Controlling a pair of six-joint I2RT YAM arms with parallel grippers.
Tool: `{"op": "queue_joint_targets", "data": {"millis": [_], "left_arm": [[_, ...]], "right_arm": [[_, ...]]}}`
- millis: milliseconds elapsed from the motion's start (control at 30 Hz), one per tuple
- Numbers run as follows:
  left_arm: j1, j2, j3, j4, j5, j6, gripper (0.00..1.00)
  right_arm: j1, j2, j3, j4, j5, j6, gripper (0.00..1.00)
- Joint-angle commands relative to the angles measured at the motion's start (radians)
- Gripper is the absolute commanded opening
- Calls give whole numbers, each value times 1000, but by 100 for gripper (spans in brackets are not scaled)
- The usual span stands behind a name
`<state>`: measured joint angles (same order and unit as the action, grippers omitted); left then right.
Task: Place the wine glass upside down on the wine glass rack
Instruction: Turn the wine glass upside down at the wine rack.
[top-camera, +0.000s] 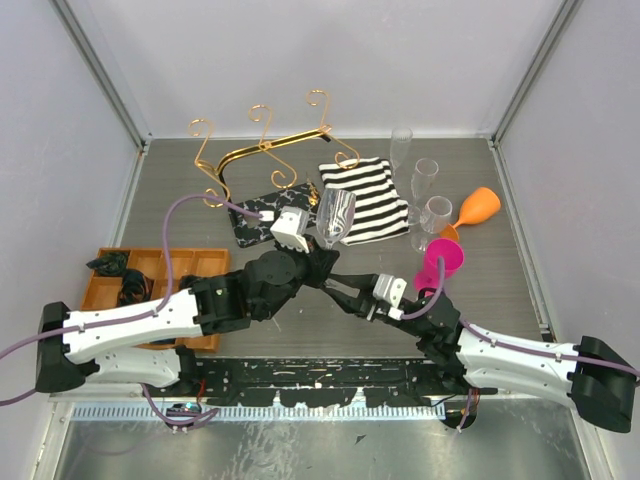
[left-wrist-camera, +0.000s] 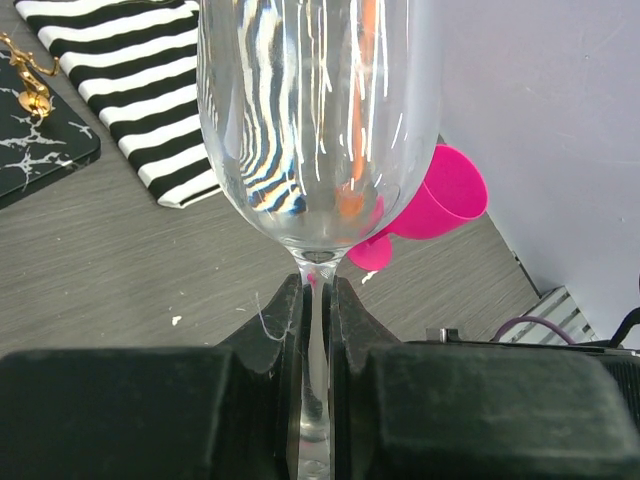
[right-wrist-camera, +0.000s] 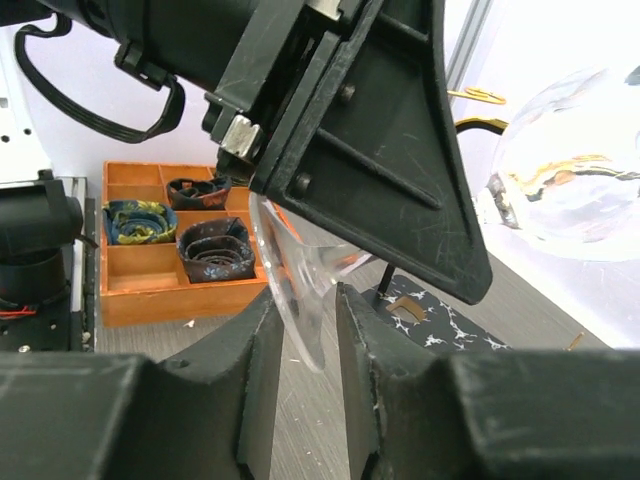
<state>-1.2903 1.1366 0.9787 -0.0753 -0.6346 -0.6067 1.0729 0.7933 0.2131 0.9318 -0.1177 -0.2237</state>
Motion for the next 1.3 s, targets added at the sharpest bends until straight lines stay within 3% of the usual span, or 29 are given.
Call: {"op": "queue_joint_targets", "data": {"millis": [0, 233, 333, 500, 667, 967, 1267], "left_arm": [[2, 10, 52, 18, -32, -27, 0], [1, 4, 46, 16, -37, -33, 0], [2, -3, 44, 17, -31, -32, 3], [1, -17, 31, 20, -13, -27, 32], [2, -24, 32, 25, 6, -20, 49], [1, -27, 60, -7, 20, 10, 72], [2, -106, 56, -61, 15, 160, 85]], "right_arm": [[6, -2, 3, 109, 9, -5, 31], [6, 1, 19, 68, 21, 7, 1], [6, -5, 24, 58, 48, 50, 1], [6, -36, 41, -5, 21, 84, 1], [5, -81, 30, -36, 59, 92, 1], [6, -161, 37, -165, 152, 149, 1], [6, -177, 124, -402, 189, 295, 1]]}}
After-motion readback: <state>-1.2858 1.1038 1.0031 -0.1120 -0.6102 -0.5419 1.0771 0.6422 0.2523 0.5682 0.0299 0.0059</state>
